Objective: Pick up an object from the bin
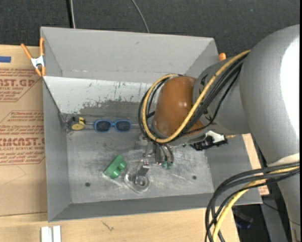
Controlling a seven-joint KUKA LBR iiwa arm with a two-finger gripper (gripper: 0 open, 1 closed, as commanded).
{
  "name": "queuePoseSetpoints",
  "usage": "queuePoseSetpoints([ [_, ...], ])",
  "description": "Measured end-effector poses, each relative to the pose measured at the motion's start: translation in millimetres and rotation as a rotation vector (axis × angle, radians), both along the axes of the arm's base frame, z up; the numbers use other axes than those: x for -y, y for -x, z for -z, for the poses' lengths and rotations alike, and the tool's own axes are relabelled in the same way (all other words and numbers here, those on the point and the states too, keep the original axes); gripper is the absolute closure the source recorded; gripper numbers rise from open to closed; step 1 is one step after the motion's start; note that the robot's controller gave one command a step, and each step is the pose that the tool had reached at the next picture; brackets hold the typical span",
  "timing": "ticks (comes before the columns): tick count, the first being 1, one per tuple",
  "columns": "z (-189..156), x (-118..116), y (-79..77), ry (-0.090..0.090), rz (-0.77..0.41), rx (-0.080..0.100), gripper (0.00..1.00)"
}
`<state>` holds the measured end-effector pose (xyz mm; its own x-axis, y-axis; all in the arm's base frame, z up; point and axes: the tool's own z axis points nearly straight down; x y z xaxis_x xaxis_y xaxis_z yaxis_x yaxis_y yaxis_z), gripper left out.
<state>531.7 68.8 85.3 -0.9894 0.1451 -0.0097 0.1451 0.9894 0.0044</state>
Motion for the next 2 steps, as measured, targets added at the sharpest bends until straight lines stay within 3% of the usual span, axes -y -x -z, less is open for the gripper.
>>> queuePoseSetpoints([
  [1,5.7,-86.8,8.5,0.007,-0.227,-0.002,0.0],
  [2,5.4,-87.9,8.4,0.002,-0.222,0.001,1.0],
])
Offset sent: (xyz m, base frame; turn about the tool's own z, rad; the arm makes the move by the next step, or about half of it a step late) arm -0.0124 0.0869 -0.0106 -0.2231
